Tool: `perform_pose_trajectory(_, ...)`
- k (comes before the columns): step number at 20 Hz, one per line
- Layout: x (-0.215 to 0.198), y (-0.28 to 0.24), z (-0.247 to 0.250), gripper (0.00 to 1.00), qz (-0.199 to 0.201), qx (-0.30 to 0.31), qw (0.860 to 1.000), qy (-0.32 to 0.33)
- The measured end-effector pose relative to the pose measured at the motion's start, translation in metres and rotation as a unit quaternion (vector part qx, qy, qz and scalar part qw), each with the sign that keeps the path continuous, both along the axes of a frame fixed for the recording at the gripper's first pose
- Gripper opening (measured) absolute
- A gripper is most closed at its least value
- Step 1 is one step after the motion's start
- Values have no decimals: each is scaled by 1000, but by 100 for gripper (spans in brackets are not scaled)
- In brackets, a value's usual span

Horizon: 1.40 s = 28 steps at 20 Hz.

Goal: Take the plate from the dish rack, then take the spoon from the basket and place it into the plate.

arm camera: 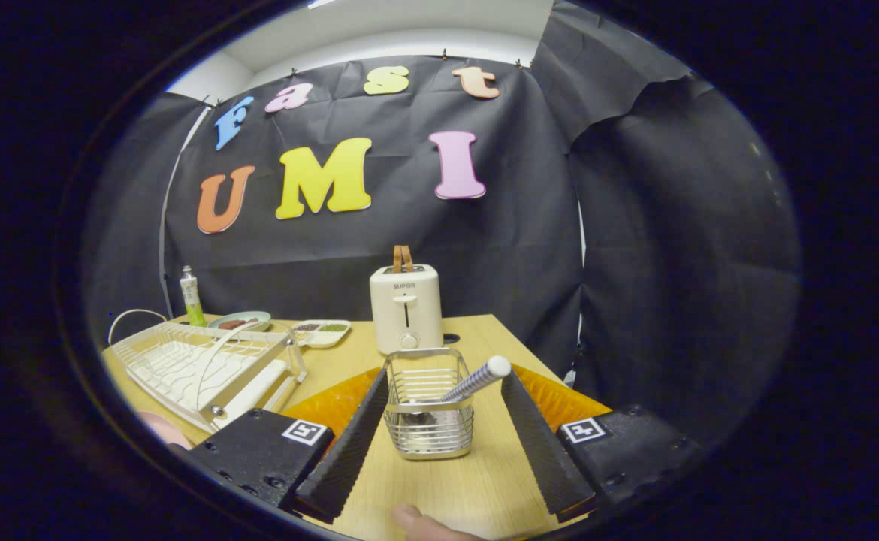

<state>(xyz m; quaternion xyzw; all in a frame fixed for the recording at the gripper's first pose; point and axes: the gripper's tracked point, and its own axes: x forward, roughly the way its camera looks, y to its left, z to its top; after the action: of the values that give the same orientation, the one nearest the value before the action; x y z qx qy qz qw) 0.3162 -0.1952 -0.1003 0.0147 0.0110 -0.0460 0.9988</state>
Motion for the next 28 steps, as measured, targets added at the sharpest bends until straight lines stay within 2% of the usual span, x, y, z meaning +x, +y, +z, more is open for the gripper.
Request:
perform_pose_trajectory(2, 2, 4, 16, 86, 7, 2, 999, -43)
perform_pose_trajectory(3, 4, 14, 17, 69, 15, 10, 999, -49)
perform_pose_trajectory(5, 9, 19, 1, 36, 26, 4, 1000, -14)
perform_pose_trajectory(6, 15, 22, -12, 30, 29, 2, 999, 16)
perform_pose_trajectory(8, 22, 28, -16, 28, 38, 6, 999, 28)
perform_pose_trajectory(10, 24, 23, -15, 27, 24, 4, 999, 27)
perform_pose_trajectory(11, 24, 25, -11, 19, 22, 4, 999, 27)
perform_pose_trajectory(17, 5, 27, 40, 16, 7, -17, 1000, -19)
perform_pose_trajectory(19, -8, 26, 65, 16, 2, -25, 999, -36)
perform_pose_trajectory(25, -64, 44, 130, 15, 7, 0, 998, -65)
perform_pose_trajectory(28, -99, 76, 153, 15, 32, -12, 997, -69)
